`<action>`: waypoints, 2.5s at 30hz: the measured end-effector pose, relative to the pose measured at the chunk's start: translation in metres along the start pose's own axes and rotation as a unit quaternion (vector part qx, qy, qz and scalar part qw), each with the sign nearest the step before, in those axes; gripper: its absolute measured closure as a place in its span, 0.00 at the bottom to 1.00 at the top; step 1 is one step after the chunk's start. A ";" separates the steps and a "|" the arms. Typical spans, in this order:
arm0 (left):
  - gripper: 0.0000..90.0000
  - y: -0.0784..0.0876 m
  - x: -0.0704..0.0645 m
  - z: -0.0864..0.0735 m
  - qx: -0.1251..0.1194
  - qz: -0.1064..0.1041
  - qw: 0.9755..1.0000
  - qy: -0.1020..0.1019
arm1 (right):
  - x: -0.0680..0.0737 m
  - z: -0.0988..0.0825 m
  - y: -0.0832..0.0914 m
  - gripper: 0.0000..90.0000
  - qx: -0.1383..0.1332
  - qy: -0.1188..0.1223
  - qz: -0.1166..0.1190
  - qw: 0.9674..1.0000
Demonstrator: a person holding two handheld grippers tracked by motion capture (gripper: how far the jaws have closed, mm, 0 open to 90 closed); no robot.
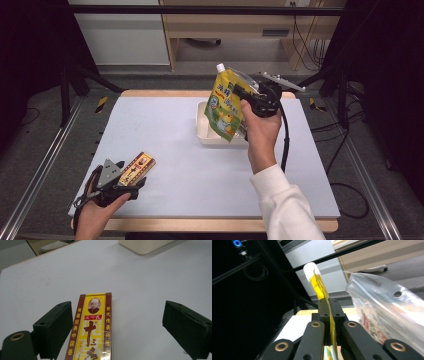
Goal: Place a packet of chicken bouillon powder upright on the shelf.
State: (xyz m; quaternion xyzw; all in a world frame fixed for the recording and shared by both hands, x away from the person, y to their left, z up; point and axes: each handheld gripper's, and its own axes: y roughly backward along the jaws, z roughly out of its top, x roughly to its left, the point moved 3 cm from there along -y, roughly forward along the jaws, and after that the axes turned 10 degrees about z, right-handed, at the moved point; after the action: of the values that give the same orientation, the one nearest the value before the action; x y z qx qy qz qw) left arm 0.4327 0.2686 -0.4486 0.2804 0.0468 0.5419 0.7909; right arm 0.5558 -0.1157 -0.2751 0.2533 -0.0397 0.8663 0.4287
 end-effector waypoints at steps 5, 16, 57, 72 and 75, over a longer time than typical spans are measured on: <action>0.10 0.000 -0.001 0.000 0.001 0.001 1.000 -0.004 | -0.004 0.000 -0.004 1.00 -0.002 -0.002 -0.020 1.000; 0.10 0.000 -0.001 0.000 0.001 0.003 1.000 -0.006 | -0.012 -0.004 -0.021 1.00 0.000 0.000 -0.062 0.998; 0.10 -0.001 -0.003 0.000 0.003 -0.004 1.000 -0.021 | -0.022 -0.019 -0.083 1.00 0.006 0.024 -0.131 0.991; 0.10 -0.001 -0.003 0.001 0.002 -0.001 1.000 -0.026 | -0.018 -0.026 -0.091 1.00 -0.014 0.009 -0.095 0.995; 0.10 -0.001 -0.004 0.001 0.002 -0.002 1.000 -0.027 | -0.019 -0.031 -0.092 1.00 -0.031 -0.004 -0.077 0.997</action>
State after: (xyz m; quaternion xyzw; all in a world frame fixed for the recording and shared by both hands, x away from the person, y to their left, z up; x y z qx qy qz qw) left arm 0.4324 0.2646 -0.4489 0.2963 0.0271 0.5328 0.7922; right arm 0.6227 -0.0630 -0.3246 0.2453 -0.0486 0.8281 0.5017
